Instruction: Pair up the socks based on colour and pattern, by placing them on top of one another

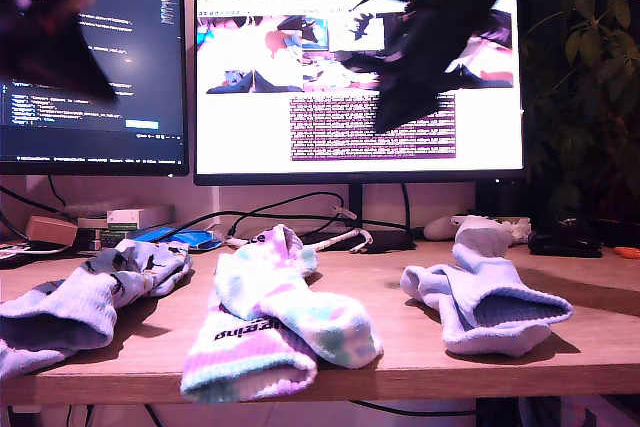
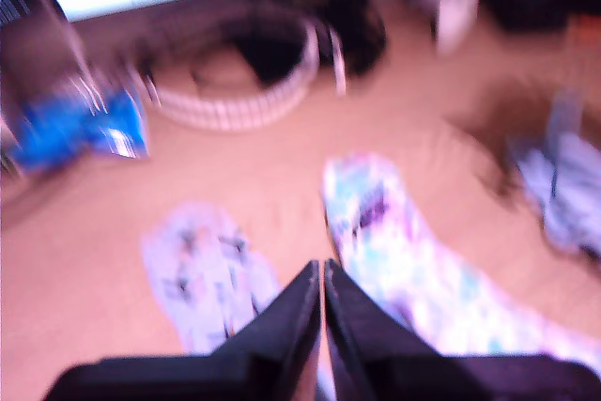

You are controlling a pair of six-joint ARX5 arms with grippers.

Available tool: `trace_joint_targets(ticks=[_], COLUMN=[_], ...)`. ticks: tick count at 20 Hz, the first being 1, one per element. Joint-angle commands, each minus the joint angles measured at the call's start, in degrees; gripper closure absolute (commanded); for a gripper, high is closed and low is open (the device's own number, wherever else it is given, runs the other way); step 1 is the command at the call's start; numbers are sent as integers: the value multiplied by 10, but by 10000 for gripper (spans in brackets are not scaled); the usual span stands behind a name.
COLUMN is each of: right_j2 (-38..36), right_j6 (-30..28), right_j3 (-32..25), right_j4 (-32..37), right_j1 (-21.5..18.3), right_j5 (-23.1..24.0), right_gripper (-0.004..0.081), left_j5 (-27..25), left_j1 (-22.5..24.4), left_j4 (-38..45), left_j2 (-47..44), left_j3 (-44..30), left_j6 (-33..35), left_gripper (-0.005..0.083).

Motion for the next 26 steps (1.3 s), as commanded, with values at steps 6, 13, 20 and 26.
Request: trace_joint_targets(ticks=[6, 13, 20, 26], right_j2=[-174, -388, -564, -628], right_j6=[-6, -21, -74, -74], right_j3=[-214, -390, -413, -413], right_j4=[163, 195, 41, -77], right_j1=[-97, -130, -110, -106], right_j5=[-53, -90, -68, -68], right_gripper=[781, 781, 781, 780], left_j5=[-34, -30, -27, -27], left_j1=[2, 2, 1, 1], left_j4=[65, 58, -38, -90], left_j2=[-111, -227, -341, -378], left_j3=[-110, -158, -160, -160], left_j6=[-19, -28, -29, -29], left_gripper=[797, 797, 797, 797])
